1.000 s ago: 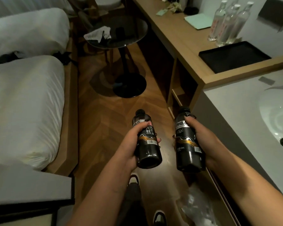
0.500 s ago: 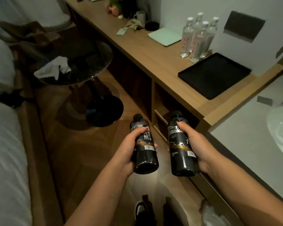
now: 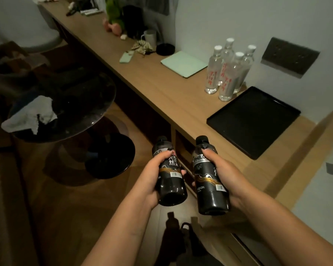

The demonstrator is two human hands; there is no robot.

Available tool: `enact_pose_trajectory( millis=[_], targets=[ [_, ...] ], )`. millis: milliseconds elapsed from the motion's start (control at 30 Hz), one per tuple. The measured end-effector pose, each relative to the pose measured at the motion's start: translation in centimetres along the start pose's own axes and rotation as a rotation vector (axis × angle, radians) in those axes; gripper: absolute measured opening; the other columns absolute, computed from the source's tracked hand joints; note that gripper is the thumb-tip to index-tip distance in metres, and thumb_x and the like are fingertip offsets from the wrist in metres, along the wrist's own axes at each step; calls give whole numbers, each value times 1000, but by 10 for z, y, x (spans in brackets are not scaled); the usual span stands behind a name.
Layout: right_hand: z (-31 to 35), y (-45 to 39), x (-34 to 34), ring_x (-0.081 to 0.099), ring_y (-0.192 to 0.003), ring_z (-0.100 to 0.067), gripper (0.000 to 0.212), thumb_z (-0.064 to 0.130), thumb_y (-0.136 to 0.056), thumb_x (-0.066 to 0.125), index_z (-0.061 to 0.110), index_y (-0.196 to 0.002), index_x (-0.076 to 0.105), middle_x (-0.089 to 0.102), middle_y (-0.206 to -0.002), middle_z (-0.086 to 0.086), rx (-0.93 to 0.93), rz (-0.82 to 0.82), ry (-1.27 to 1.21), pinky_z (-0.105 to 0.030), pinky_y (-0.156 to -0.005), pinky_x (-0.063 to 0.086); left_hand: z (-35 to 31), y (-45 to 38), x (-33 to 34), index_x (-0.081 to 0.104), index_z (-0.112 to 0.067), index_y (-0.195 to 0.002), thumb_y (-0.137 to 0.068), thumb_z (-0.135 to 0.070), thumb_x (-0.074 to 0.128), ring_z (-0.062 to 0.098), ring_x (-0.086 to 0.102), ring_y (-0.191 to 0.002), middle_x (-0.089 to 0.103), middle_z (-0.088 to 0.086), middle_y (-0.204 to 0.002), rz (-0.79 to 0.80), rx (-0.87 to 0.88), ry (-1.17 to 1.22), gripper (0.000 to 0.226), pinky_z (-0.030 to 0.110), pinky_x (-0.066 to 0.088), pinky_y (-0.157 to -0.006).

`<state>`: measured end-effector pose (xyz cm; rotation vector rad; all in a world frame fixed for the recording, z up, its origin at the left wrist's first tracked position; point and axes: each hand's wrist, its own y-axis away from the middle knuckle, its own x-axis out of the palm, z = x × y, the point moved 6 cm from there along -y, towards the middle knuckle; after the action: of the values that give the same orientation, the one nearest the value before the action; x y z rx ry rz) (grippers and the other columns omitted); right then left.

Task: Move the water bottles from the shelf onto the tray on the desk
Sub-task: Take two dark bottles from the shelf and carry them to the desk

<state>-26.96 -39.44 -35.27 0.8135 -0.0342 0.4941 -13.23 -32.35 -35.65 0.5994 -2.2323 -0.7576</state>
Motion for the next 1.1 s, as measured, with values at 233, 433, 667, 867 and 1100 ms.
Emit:
enact_pose_trajectory(
  millis=[233, 433, 667, 867, 1100],
  targets=[
    [66, -48, -15, 62, -67, -28, 39, 45, -82, 61, 13, -104, 55, 63, -87, -16, 31, -40, -56, -33, -64, 53, -48, -63, 31, 58, -9, -117, -75, -32, 71, 27, 71, -70, 70, 16, -86, -31, -34, 31, 49, 36, 57, -69],
    [106, -91, -25, 60, -81, -34, 47, 47, -79, 63, 10, -107, 54, 61, -96, -21, 20, -119, -123, -44, -84, 50, -92, -118, 54, 61, -5, -102, -76, -33, 69, 25, 64, -65, 66, 14, -81, -18, -74, -62, 39, 31, 54, -62],
    [136, -134, -27, 60, -84, -35, 56, 49, -77, 65, 7, -114, 56, 62, -97, -20, -1, -262, -302, -46, -88, 50, -138, -190, 76, 58, -7, -109, -79, -33, 67, 28, 62, -69, 67, 16, -78, 135, -183, -159, 40, 45, 51, -85],
    [147, -167, -34, 62, -85, -36, 56, 51, -76, 65, 9, -112, 57, 64, -97, -21, -17, -384, -451, -55, -95, 47, -168, -233, 98, 62, -7, -105, -74, -30, 72, 28, 62, -81, 65, 11, -85, 217, -295, -357, 40, 45, 47, -95],
    [155, -191, -60, 67, -95, -39, 58, 55, -75, 65, 11, -112, 57, 69, -105, -22, 55, -475, -470, -54, -92, 49, -188, -286, 126, 59, -6, -119, -52, -22, 86, 38, 69, -94, 69, 23, -106, 212, -195, -605, 73, 49, 56, -82]
  ],
)
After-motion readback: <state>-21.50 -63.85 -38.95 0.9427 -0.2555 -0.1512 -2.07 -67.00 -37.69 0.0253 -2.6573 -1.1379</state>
